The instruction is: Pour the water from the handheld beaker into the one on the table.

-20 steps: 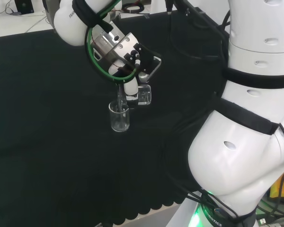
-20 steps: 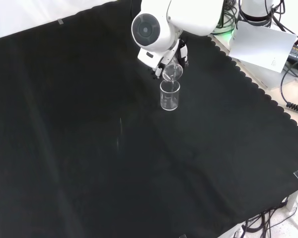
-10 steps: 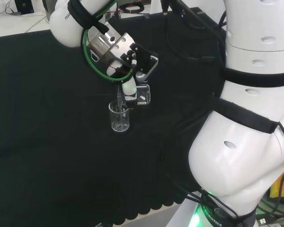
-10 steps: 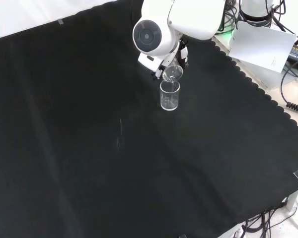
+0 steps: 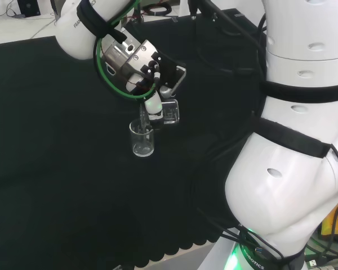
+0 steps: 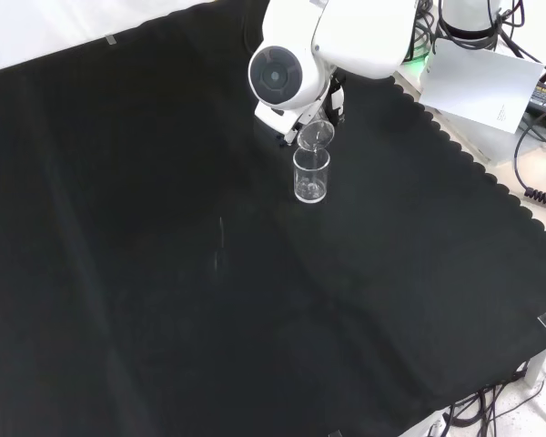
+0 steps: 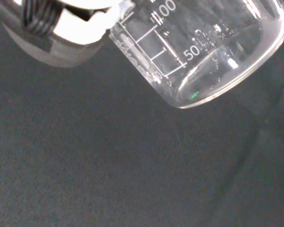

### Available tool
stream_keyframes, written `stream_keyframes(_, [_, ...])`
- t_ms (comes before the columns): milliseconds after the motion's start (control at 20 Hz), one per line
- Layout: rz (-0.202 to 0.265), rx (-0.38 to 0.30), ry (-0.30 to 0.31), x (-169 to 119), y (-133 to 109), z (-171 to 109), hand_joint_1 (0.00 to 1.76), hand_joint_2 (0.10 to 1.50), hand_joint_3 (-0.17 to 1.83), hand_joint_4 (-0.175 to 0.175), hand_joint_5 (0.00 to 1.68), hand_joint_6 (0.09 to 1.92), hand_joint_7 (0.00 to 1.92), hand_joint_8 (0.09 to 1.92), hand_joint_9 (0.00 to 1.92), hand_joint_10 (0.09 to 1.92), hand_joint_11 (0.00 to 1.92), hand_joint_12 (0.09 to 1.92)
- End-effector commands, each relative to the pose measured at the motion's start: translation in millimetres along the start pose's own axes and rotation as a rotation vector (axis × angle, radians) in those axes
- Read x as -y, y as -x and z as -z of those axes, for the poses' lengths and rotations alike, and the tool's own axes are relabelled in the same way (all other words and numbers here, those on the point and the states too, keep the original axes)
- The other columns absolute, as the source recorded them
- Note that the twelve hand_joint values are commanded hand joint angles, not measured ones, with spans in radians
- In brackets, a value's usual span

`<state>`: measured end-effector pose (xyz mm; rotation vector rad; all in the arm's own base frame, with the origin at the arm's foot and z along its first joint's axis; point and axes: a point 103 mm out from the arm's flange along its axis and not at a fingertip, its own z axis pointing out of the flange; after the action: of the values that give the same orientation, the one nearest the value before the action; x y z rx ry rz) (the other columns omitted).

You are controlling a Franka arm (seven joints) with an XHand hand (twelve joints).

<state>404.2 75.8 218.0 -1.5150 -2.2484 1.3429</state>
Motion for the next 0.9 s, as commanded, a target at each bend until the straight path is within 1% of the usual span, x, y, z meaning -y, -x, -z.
stream_keyframes(50, [-0.014,0.017,-0.023,-0.3,-1.3,3.1,1.19,1.04,-0.17,-0.064,1.34,0.45,1.46,0.98,1.65,0.65,1.42,0.77])
stream_keyframes(650, [-0.023,0.045,-0.071,-3.2,-1.8,6.2,1.19,1.05,-0.17,-0.062,1.33,0.47,1.46,0.98,1.65,0.65,1.42,0.77])
stream_keyframes(800, [-0.026,0.058,-0.083,-4.2,-1.8,6.7,1.19,1.05,-0.17,-0.062,1.33,0.47,1.46,0.98,1.65,0.65,1.42,0.77])
stream_keyframes(900, [-0.031,0.079,-0.083,-4.6,-2.0,6.7,1.19,1.05,-0.17,-0.062,1.33,0.47,1.46,0.98,1.65,0.65,1.42,0.77])
